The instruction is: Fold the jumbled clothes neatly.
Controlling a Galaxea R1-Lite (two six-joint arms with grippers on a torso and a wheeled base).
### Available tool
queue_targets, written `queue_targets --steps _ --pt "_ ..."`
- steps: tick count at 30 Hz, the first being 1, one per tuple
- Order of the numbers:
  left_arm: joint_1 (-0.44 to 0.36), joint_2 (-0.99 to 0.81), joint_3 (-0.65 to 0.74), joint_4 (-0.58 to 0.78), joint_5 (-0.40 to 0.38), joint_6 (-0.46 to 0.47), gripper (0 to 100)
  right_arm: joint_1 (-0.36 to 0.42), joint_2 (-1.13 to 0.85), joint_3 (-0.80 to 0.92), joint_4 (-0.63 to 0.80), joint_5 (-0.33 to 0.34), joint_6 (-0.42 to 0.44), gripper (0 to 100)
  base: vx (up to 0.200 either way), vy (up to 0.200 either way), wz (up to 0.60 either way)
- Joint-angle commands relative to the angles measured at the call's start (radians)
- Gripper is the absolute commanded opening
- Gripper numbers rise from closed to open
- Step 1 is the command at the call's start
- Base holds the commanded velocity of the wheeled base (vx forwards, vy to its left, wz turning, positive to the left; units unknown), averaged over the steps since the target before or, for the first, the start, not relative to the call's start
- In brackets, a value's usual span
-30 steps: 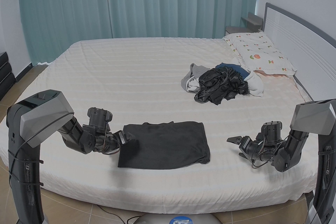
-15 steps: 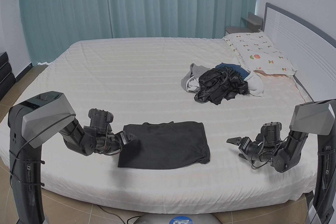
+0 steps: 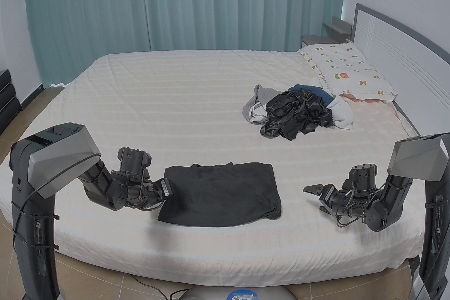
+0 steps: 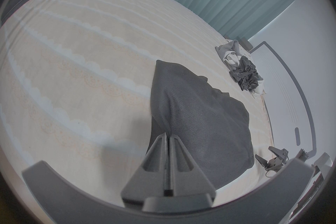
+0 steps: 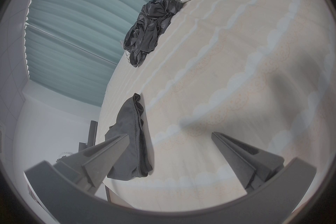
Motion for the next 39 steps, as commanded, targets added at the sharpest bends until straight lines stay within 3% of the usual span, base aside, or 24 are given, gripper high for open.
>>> queue_targets --steps 1,21,39 --pt "0.000 -0.006 0.006 0.000 -0.001 -0.002 0 -0.001 0.000 0.000 0.000 0.000 0.000 100 0.000 0.000 0.00" --pt "-0.009 -0.058 0.035 0.011 -0.031 -0.008 0 0.000 0.002 0.001 0.000 0.000 -0.006 100 0.000 0.000 0.00" --pt "0.002 -0.069 0.039 0.011 -0.031 -0.008 0 -0.001 0.002 -0.002 0.000 0.000 -0.005 100 0.000 0.200 0.00"
